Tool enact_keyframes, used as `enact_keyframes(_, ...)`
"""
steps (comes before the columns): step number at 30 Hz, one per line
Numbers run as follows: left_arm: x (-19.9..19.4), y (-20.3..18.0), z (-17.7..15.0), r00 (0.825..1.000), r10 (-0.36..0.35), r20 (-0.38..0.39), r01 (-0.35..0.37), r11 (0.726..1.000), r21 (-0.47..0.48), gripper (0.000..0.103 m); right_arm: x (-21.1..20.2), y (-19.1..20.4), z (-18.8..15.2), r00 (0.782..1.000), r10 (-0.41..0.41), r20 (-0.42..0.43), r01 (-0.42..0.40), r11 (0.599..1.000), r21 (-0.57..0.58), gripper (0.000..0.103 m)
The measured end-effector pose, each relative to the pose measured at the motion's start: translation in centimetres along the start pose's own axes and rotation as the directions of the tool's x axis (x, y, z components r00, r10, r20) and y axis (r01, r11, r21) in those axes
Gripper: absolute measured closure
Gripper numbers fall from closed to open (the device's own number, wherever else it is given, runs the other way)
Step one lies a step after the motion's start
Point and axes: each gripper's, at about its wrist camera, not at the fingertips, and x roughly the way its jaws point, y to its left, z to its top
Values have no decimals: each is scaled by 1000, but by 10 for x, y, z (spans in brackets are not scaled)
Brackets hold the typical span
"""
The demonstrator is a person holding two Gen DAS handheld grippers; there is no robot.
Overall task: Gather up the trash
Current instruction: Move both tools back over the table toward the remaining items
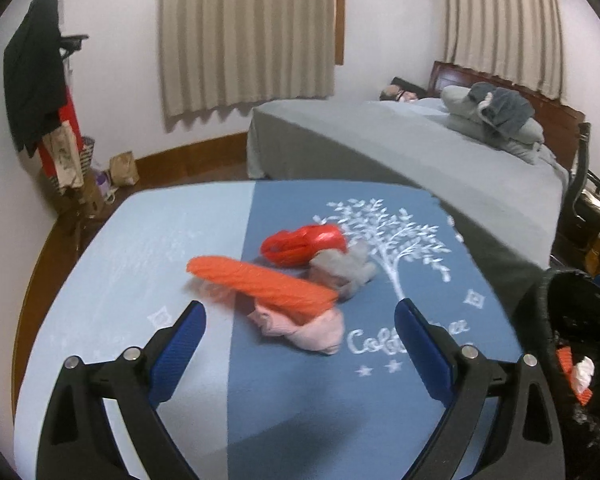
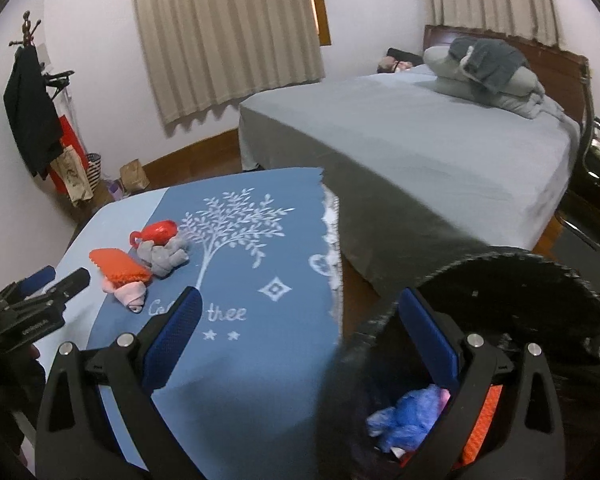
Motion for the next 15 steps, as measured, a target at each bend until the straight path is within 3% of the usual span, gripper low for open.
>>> enact_keyframes(6, 24, 10, -5, 999, 3, -50, -4, 1000, -26, 10, 25, 14, -2, 1000, 8, -26, -9, 1000, -16, 7)
enact_keyframes(11, 34, 10, -2, 999, 6, -49, -7, 1000, -28, 10, 40, 17, -4, 999, 8, -49, -9, 1000, -18, 7)
enact_keyframes(15, 40, 7, 4, 999, -10, -42, 9, 1000, -24, 18, 46, 16, -6, 998, 7, -59, -8, 1000, -16, 7)
